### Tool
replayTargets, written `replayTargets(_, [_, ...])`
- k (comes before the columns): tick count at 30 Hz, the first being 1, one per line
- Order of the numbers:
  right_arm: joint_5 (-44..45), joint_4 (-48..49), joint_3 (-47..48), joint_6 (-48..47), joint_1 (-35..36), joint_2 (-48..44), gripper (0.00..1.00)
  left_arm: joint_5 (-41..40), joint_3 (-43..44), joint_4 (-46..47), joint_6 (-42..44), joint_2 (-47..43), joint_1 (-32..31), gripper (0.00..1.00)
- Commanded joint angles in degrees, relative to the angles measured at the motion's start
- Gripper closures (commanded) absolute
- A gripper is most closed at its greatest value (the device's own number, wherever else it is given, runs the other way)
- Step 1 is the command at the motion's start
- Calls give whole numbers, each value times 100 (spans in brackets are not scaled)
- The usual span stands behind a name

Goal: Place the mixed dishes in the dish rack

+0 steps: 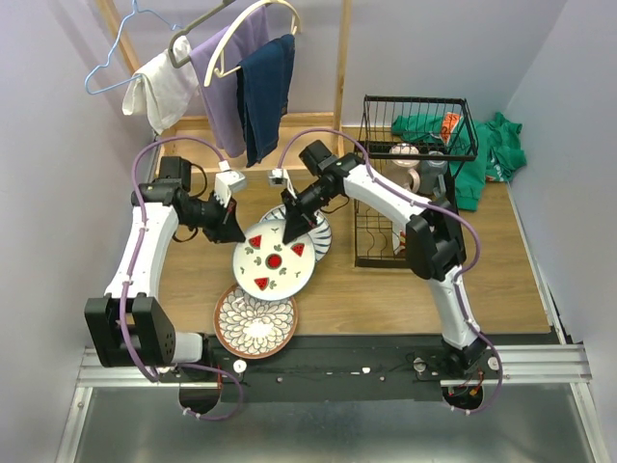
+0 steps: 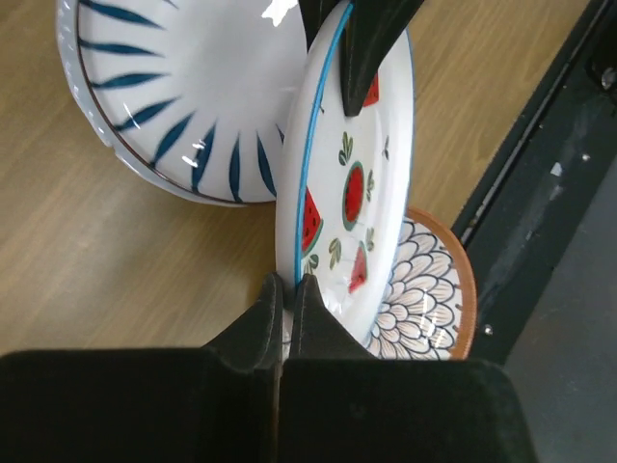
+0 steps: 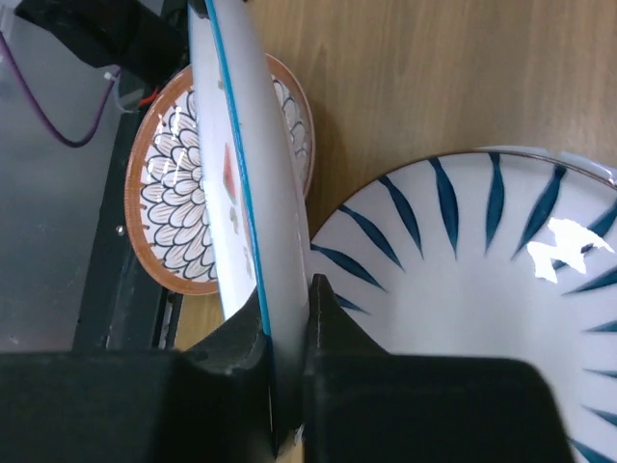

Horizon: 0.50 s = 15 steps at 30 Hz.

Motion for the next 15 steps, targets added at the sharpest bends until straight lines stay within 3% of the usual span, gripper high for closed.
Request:
replayTargets(1, [-202,230,-30,354,38,-275,99,154,-124,1091,-582,-310,-35,78])
replayTargets(4, [255,275,-101,556,-6,-678,100,-241,-150,1925,-1268,-792,-35,49])
replayTargets(6, [510,292,-232,635,-94,-960,100,-462,-159,2419,-1699,-1144,-35,42])
replayTargets(7, [624,405,-320,810,-207,-1318,99,-620,-168,2952,-1874,-1477,-35,33])
replayTargets(10, [1151,766,-479,1495,-488,-1830,100,-1454,-308,4086,-2674,-2057,-26,19])
replayTargets(15, [2757,986,-470,2357,-1051,-2973,100,-1764,-669,4882,-2772,-2464,-44,19])
